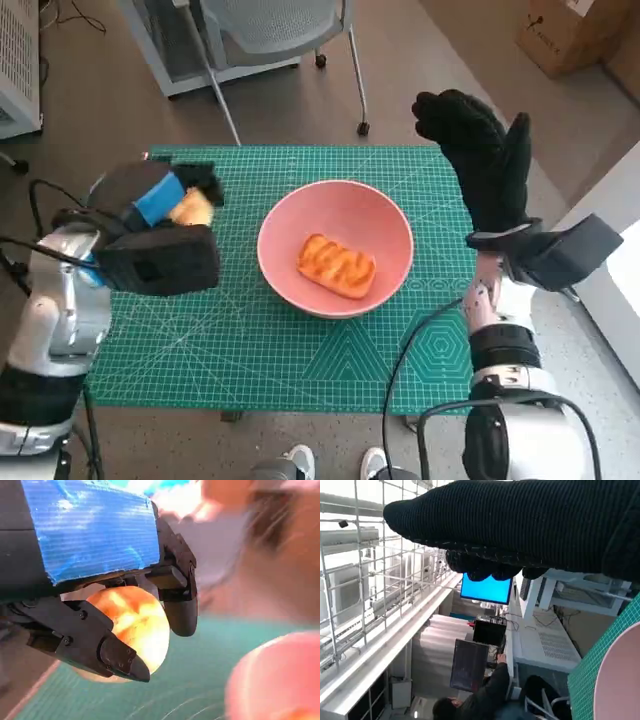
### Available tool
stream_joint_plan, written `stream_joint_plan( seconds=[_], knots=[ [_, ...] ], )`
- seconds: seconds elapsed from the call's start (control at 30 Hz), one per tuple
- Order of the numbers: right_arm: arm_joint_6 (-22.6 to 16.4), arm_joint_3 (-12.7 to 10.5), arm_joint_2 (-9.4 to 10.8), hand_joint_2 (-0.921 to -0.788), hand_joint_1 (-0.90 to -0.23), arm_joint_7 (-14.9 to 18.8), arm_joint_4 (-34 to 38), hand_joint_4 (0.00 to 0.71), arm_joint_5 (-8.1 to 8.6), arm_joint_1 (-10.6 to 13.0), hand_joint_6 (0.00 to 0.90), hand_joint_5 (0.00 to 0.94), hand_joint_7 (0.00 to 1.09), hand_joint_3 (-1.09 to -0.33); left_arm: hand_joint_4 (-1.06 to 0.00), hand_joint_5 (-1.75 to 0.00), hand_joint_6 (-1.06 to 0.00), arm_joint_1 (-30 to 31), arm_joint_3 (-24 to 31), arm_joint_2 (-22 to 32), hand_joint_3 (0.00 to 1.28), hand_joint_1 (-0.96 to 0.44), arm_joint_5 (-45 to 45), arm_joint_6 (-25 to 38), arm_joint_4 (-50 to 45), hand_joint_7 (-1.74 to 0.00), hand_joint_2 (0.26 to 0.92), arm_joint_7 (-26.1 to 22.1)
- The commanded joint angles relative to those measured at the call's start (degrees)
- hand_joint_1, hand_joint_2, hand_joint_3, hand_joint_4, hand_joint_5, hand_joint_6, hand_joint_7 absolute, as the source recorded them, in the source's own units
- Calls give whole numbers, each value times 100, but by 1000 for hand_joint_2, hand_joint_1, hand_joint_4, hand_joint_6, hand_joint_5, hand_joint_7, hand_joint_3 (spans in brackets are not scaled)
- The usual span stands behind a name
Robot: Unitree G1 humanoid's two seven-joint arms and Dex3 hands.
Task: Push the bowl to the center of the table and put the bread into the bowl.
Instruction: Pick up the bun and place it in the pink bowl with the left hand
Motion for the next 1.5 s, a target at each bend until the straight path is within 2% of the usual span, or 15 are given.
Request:
stream_joint_plan(
  seconds=[0.03,0.3,0.8,0.87,0.93,0.97,1.0,1.03,1.07,1.13,1.17,1.27,1.5],
  knots=[
    [78,-6,46,-921,-568,63,70,419,42,57,538,0,2,-616,-730,-1079,-680,-311,-191,-301,28,3,120,-75,-518,-1151,919,31],
    [56,14,63,-921,-568,56,45,420,13,66,539,0,2,-617,-775,-1027,-685,-718,-672,-777,10,3,238,-528,-400,-1144,917,59],
    [11,15,-52,-921,-558,86,-28,414,6,147,539,0,1,-620,-762,-1136,-664,-1026,-1206,-1404,24,1,242,-1317,1068,-1076,919,235],
    [-1,15,-65,-921,-562,61,-47,414,-3,161,539,0,1,-620,-746,-1170,-665,-1022,-1211,-1457,30,1,207,-1333,1217,-1058,920,219],
    [-9,15,-74,-921,-565,34,-69,413,-11,177,539,0,1,-620,-651,-1262,-593,-995,-1206,-1512,102,1,153,-1266,1317,-1138,920,139],
    [-12,15,-78,-921,-570,24,-79,413,-13,185,539,0,1,-619,-555,-995,-520,-981,-1205,-1536,100,5,130,-1220,1351,-934,909,93],
    [-15,15,-80,-921,-571,8,-90,413,-17,192,539,0,1,-618,-541,-860,-513,-947,-1201,-1560,91,6,98,-1138,1349,-826,909,13],
    [-16,16,-81,-921,-574,-3,-99,413,-20,197,538,0,1,-617,-482,-587,-475,-925,-1198,-1575,65,-4,78,-1084,1345,-613,902,-40],
    [-20,19,-81,-921,-576,-19,-108,413,-25,204,536,0,0,-616,-457,-387,-465,-897,-1190,-1585,44,-11,45,-1021,1332,-450,900,-109],
    [-32,24,-77,-921,-578,-51,-121,412,-37,215,533,0,0,-615,-381,-198,-423,-849,-1173,-1589,24,-36,-4,-928,1284,-281,879,-221],
    [-39,28,-74,-921,-579,-66,-125,412,-43,219,530,0,0,-615,-321,-126,-390,-828,-1165,-1588,16,-56,-22,-893,1255,-208,862,-266],
    [-43,37,-74,-921,-579,-121,-123,413,-65,212,525,1,0,-614,-227,-41,-346,-784,-1151,-1583,5,-87,-41,-813,1158,-115,830,-347],
    [-59,82,-45,-921,-564,-212,-139,416,-117,207,522,2,0,-616,-116,-3,-274,-684,-1101,-1455,2,-231,-107,-1172,1167,-42,802,-198]
  ],
)
